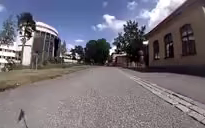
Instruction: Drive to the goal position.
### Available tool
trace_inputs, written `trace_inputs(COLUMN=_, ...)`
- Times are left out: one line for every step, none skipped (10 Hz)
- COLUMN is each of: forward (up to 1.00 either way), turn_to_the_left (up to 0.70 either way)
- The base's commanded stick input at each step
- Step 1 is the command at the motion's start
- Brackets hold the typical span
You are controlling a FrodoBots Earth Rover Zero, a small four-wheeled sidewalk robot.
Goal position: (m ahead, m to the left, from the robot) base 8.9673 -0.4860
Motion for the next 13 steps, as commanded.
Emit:
trace_inputs(forward=0.85, turn_to_the_left=-0.19)
trace_inputs(forward=0.85, turn_to_the_left=-0.34)
trace_inputs(forward=0.85, turn_to_the_left=-0.34)
trace_inputs(forward=0.85, turn_to_the_left=-0.34)
trace_inputs(forward=0.85, turn_to_the_left=-0.34)
trace_inputs(forward=0.85, turn_to_the_left=-0.34)
trace_inputs(forward=0.85, turn_to_the_left=-0.34)
trace_inputs(forward=0.85, turn_to_the_left=-0.22)
trace_inputs(forward=0.85, turn_to_the_left=-0.04)
trace_inputs(forward=0.85, turn_to_the_left=0.00)
trace_inputs(forward=0.85, turn_to_the_left=0.00)
trace_inputs(forward=0.85, turn_to_the_left=0.00)
trace_inputs(forward=0.85, turn_to_the_left=0.00)
